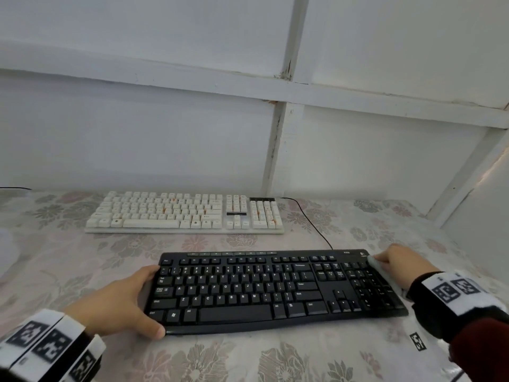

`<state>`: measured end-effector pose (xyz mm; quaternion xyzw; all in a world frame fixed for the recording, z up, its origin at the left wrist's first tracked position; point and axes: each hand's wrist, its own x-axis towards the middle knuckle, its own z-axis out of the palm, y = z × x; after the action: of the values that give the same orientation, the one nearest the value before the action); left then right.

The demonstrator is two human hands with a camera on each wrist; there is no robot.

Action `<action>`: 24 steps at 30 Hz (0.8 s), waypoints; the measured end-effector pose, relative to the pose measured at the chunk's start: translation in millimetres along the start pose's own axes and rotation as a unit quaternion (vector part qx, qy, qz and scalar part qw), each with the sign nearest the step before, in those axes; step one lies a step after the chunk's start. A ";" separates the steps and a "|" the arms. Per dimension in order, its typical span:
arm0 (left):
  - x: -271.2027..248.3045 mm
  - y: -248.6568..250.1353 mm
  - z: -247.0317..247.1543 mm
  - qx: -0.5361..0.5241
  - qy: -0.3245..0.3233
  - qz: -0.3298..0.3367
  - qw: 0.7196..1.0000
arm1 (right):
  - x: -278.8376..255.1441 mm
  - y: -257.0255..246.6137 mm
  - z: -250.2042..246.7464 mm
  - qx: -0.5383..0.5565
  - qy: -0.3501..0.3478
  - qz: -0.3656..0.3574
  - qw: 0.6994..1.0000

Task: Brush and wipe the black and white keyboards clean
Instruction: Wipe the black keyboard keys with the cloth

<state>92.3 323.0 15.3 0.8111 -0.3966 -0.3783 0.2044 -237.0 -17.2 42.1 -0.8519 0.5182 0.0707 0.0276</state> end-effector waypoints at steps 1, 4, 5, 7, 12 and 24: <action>-0.5 1.7 0.0 0.008 0.002 -0.004 1.000 | -3.6 -6.5 -6.3 0.019 0.008 -0.014 1.000; -1.3 3.1 -0.1 0.021 0.009 -0.017 1.000 | -22.6 -49.5 -22.6 0.048 0.016 -0.102 0.993; -0.9 3.2 -0.1 0.018 0.011 -0.018 1.000 | -32.1 -72.0 -26.4 0.061 0.004 -0.142 0.988; -1.0 3.5 0.4 0.006 0.019 -0.019 1.000 | -51.7 -121.5 -27.1 0.080 -0.020 -0.228 0.970; -2.8 8.0 1.4 0.005 0.028 -0.018 0.999 | -89.4 -242.0 -10.5 0.073 -0.059 -0.386 0.918; -4.5 11.6 -1.3 0.033 0.018 -0.025 0.999 | -110.3 -311.9 15.6 0.041 -0.044 -0.338 0.939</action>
<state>85.8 319.7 25.5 0.8335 -0.3850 -0.3556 0.1751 -11.9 225.6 35.0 -0.9710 0.2007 0.0731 0.1078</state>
